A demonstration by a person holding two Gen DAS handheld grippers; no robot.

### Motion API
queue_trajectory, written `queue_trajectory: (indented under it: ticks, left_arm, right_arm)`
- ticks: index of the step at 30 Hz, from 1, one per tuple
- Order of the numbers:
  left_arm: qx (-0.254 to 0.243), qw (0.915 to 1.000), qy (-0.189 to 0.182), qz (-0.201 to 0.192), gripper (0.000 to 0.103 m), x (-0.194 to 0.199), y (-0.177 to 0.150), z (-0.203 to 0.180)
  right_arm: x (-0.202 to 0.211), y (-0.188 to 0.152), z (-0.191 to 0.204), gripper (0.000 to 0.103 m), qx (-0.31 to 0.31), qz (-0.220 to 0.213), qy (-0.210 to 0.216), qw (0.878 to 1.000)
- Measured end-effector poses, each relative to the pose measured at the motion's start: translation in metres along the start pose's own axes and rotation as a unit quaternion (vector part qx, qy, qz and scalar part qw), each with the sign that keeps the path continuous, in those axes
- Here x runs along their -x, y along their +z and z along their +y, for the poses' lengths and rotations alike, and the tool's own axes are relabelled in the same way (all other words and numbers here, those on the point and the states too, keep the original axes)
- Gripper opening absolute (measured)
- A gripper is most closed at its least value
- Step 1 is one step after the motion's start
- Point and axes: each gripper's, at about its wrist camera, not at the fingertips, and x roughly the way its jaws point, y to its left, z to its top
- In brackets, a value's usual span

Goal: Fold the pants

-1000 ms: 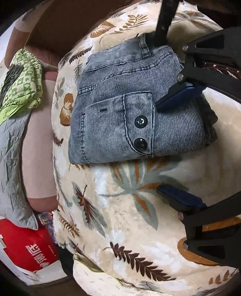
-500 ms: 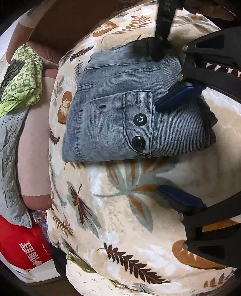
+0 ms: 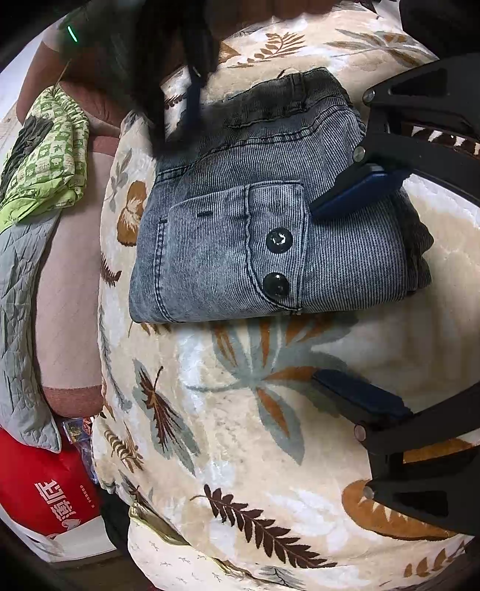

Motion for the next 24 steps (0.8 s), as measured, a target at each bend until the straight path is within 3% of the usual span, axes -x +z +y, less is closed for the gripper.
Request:
queue_trajectory:
  ticks: [2, 3, 5, 8, 10, 13, 17, 18, 21, 24]
  left_arm:
    - [-0.002, 1.0000, -0.003, 0.000, 0.084, 0.000, -0.001, -0.001]
    - [-0.003, 1.0000, -0.003, 0.000, 0.084, 0.000, -0.001, -0.002]
    - [-0.003, 1.0000, -0.004, -0.002, 0.084, 0.000, 0.000, -0.001]
    - [0.011, 0.9998, -0.016, 0.000, 0.084, 0.004, 0.002, 0.004]
    - [0.024, 0.9995, -0.022, 0.002, 0.084, 0.006, 0.004, 0.008]
    - [0.021, 0.9995, -0.022, 0.005, 0.084, 0.005, 0.002, 0.008]
    - [0.020, 0.9995, -0.022, 0.011, 0.084, 0.004, 0.002, 0.005]
    - [0.022, 0.9995, -0.022, 0.005, 0.084, 0.008, 0.001, 0.006]
    - [0.023, 0.9993, -0.023, -0.017, 0.084, 0.022, 0.001, 0.010]
    - [0.030, 0.9988, -0.019, -0.034, 0.084, 0.026, 0.001, 0.014]
  right_arm:
    - [-0.030, 0.001, -0.024, 0.057, -0.036, 0.036, -0.018, 0.999]
    - [-0.032, 0.000, -0.030, 0.056, -0.047, 0.034, -0.005, 0.998]
    - [-0.018, -0.002, -0.029, 0.056, -0.044, 0.015, 0.007, 0.999]
    - [0.003, -0.007, -0.026, 0.056, -0.040, 0.003, -0.010, 0.999]
    - [0.019, -0.014, -0.025, 0.056, -0.039, -0.005, 0.006, 0.999]
    - [0.038, -0.047, -0.017, 0.056, -0.017, -0.003, 0.038, 0.999]
    - [0.018, -0.092, -0.029, 0.063, -0.003, 0.030, 0.019, 0.999]
    - [0.023, -0.096, -0.028, 0.063, 0.011, 0.006, 0.021, 1.000]
    - [0.040, -0.089, -0.018, 0.063, 0.004, 0.012, 0.016, 1.000]
    - [0.059, -0.075, -0.005, 0.062, 0.027, -0.011, 0.005, 1.000]
